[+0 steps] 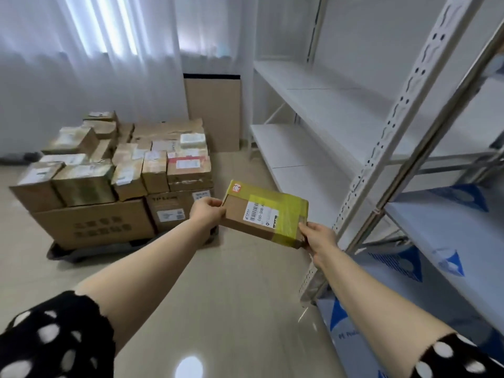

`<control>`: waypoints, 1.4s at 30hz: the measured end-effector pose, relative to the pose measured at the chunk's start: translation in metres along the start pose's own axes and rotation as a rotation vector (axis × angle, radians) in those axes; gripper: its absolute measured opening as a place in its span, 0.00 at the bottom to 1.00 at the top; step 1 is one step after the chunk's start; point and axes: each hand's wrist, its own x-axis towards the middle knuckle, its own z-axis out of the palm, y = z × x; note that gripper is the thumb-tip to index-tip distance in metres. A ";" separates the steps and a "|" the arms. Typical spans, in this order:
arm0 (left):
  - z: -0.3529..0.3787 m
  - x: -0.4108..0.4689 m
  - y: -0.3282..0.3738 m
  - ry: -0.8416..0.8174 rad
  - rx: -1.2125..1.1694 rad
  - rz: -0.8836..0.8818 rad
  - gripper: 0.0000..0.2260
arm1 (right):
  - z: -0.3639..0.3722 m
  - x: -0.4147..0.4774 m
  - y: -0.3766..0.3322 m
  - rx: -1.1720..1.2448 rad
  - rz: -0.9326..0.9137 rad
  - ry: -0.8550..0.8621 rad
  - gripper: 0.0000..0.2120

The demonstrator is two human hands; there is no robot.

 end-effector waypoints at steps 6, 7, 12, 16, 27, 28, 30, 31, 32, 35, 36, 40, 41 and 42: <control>0.000 0.107 0.021 0.123 0.009 -0.018 0.05 | 0.075 0.113 -0.033 -0.050 0.033 -0.096 0.04; 0.001 0.127 0.029 0.139 0.007 -0.025 0.04 | 0.088 0.134 -0.042 -0.051 0.037 -0.116 0.05; 0.006 0.224 0.063 0.222 0.007 -0.087 0.04 | 0.152 0.237 -0.090 -0.111 0.073 -0.196 0.05; -0.008 0.291 0.071 0.293 0.019 -0.145 0.08 | 0.210 0.300 -0.117 -0.212 0.059 -0.315 0.12; -0.084 0.474 0.070 0.378 0.016 -0.212 0.10 | 0.396 0.402 -0.155 -0.544 -0.149 -0.491 0.17; -0.093 0.494 0.070 0.378 0.014 -0.208 0.11 | 0.416 0.412 -0.158 -0.556 -0.151 -0.484 0.17; -0.111 0.523 0.071 0.394 0.007 -0.226 0.12 | 0.454 0.427 -0.164 -0.561 -0.123 -0.477 0.18; -0.120 0.539 0.071 0.403 -0.006 -0.235 0.12 | 0.473 0.435 -0.166 -0.558 -0.117 -0.476 0.18; -0.130 0.555 0.071 0.414 -0.015 -0.233 0.13 | 0.491 0.441 -0.169 -0.558 -0.113 -0.486 0.16; -0.158 0.598 0.075 0.429 -0.026 -0.253 0.19 | 0.542 0.464 -0.178 -0.574 -0.127 -0.509 0.12; -0.165 0.612 0.074 0.423 -0.019 -0.259 0.19 | 0.556 0.469 -0.182 -0.596 -0.133 -0.519 0.11; -0.188 0.661 0.075 0.406 -0.029 -0.247 0.17 | 0.607 0.491 -0.201 -0.684 -0.179 -0.545 0.16; -0.193 0.673 0.074 0.419 -0.037 -0.253 0.17 | 0.623 0.500 -0.202 -0.702 -0.171 -0.546 0.19; -0.198 0.683 0.073 0.437 -0.039 -0.262 0.16 | 0.637 0.508 -0.204 -0.731 -0.159 -0.562 0.22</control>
